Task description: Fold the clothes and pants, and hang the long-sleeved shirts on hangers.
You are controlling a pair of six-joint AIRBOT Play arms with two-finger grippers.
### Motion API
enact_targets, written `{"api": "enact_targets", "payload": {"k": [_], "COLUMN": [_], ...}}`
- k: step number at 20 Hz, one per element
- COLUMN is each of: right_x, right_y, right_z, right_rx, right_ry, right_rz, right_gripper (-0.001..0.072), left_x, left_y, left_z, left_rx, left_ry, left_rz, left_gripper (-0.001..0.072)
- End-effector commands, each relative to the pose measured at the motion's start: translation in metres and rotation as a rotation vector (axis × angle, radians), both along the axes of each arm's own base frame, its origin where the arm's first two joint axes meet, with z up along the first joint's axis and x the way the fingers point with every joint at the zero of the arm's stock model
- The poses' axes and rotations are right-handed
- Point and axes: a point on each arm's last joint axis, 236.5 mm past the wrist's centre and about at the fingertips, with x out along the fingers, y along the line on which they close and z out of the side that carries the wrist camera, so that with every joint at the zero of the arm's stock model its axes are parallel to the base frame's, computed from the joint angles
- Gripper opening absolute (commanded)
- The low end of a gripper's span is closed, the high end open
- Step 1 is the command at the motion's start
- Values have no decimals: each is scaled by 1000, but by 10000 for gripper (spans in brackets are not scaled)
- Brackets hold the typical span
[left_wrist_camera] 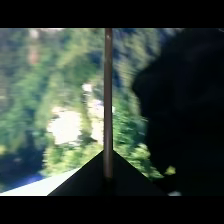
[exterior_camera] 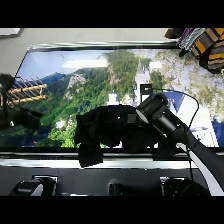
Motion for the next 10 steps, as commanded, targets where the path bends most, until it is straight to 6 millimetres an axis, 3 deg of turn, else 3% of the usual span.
{"api": "enact_targets", "payload": {"k": [1,5,10], "right_x": [9,18,24], "right_y": [-18,-33,-47], "right_z": [3,-2,-5], "right_rx": [-39,47,124], "right_ry": [-26,13,40], "right_rz": [-41,-119,-192], "right_gripper": [28,29,29], "left_x": [-61,-96,-110], "left_y": [-59,-79,-95], "left_z": [2,20,24], "left_rx": [-114,-138,-208], "left_ry": [-37,-103,-80], "left_rz": [-201,-324,-363], "left_gripper": [17,15,16]}}
